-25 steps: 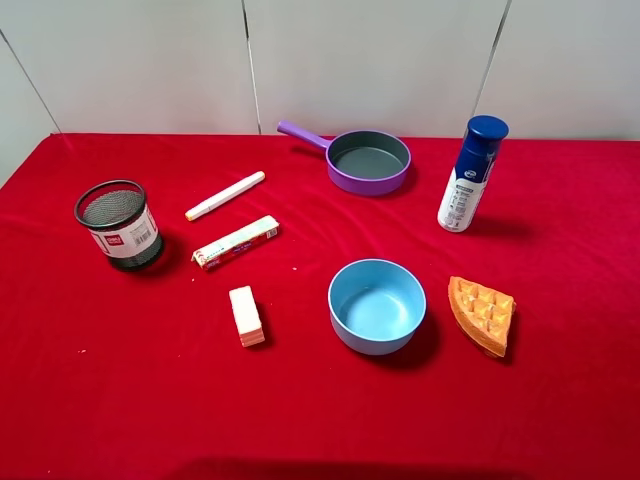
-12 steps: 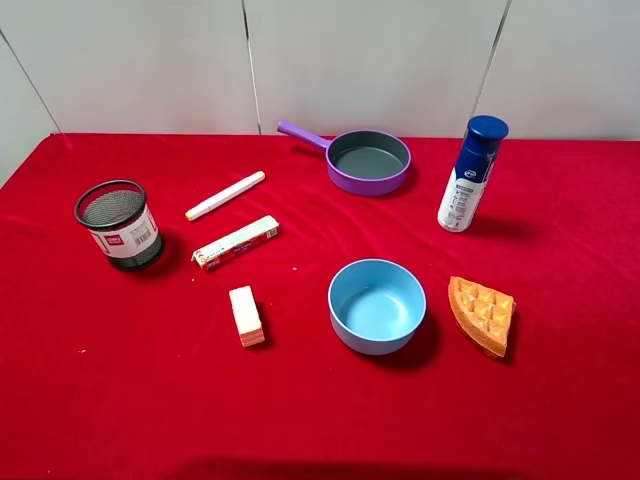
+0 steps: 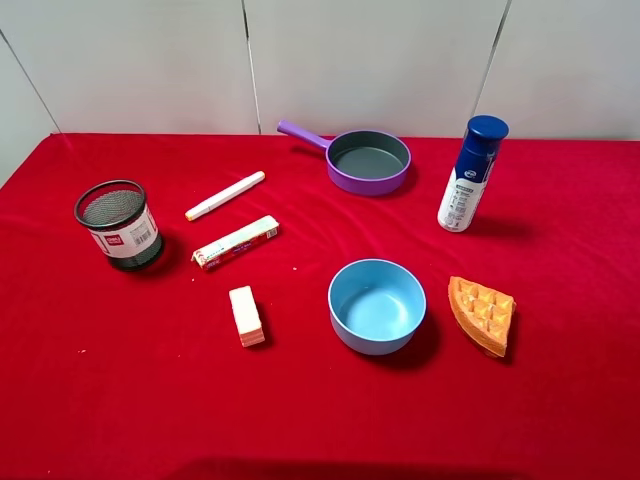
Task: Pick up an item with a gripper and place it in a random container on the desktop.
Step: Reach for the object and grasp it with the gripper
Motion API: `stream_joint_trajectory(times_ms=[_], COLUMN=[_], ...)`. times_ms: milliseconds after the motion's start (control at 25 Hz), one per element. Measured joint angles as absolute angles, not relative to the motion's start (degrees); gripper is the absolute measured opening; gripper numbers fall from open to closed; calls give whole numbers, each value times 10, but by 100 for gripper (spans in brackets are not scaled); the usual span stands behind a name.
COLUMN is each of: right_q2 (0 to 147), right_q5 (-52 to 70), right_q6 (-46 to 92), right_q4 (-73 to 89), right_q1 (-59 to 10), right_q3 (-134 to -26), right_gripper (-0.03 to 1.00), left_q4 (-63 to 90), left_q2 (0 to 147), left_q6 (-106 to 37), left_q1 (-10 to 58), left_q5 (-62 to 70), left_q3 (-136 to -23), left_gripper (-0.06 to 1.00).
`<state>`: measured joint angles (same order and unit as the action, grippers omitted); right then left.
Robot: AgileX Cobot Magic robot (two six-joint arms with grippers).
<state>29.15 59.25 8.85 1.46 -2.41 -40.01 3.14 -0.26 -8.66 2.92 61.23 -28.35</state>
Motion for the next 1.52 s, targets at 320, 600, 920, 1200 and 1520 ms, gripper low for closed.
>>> stream_joint_trajectory(times_ms=[320,600,920,1200,1520], right_q2=[343,404,483,550,626], right_q5=[593,593,591,580,555], right_q6=[124,149,200,244,269], right_q4=[38,47,79,101,127], right_q1=[-24,-24,-24,-24,-24], right_q3=[-407,-407,-407,-408,-408], right_gripper=[69,69,69,69,69], left_q4=[31,31,31,31,31], left_q2=[-3,-3,-3,-3,-3], left_q6=[-87,-87,-87,-87,-87], left_q1=[29,29,29,29,29], left_q5=[612,612,612,612,612], left_q3=[-284,-284,-284,-284,-284], left_gripper=[85,85,85,85,85])
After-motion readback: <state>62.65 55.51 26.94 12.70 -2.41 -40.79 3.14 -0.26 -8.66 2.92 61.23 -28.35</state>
